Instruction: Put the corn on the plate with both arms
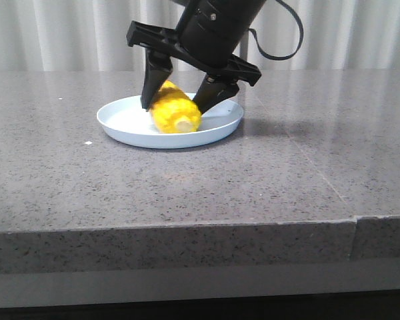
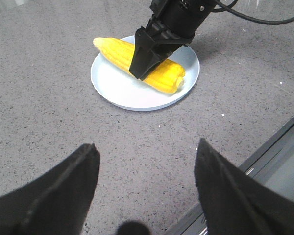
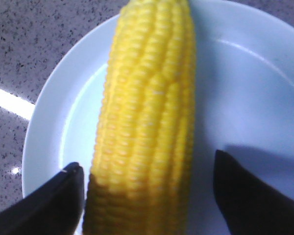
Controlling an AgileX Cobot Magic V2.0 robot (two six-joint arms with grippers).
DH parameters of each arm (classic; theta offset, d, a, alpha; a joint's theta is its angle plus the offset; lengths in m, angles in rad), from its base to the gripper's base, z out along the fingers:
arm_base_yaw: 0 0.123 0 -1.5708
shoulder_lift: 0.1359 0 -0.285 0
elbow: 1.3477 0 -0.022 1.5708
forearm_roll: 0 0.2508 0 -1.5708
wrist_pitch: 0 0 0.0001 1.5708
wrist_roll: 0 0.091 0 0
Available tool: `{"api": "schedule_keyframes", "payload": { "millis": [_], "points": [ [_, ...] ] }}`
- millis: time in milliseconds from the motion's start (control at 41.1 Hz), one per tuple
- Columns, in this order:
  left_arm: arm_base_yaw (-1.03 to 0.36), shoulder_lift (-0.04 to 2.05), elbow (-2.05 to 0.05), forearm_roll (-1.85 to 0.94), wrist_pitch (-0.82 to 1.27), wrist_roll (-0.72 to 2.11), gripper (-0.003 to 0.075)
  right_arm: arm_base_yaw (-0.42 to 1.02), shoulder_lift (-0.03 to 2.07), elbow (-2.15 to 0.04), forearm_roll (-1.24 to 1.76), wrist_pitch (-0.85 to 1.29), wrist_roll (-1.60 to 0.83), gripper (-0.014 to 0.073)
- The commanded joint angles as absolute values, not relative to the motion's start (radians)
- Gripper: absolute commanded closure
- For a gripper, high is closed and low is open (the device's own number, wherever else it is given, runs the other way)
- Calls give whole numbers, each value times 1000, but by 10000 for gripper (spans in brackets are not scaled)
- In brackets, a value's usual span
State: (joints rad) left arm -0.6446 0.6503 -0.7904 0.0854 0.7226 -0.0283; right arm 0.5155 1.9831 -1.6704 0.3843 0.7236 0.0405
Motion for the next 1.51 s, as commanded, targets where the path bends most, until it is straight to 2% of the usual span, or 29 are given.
{"api": "schedule_keyframes", "payload": {
  "millis": [0, 219, 438, 1119, 1338, 1484],
  "points": [
    [-651, 649, -818, 79, 649, -37, 300, 513, 1903, -1703, 395, 677, 35, -35],
    [-651, 649, -818, 79, 649, -37, 300, 513, 1797, -1703, 273, 697, 34, -31],
    [-651, 649, -818, 79, 649, -37, 300, 531, 1602, -1678, 100, 808, 31, -31],
    [-651, 649, -818, 79, 649, -37, 300, 549, 829, -1061, 0, 883, 31, -31],
    [-651, 649, -818, 79, 642, -37, 300, 549, 625, -937, 0, 892, 31, -31],
    [-651, 654, -818, 79, 645, -37, 301, 549, 570, -920, 0, 894, 31, -29]
  ]
}}
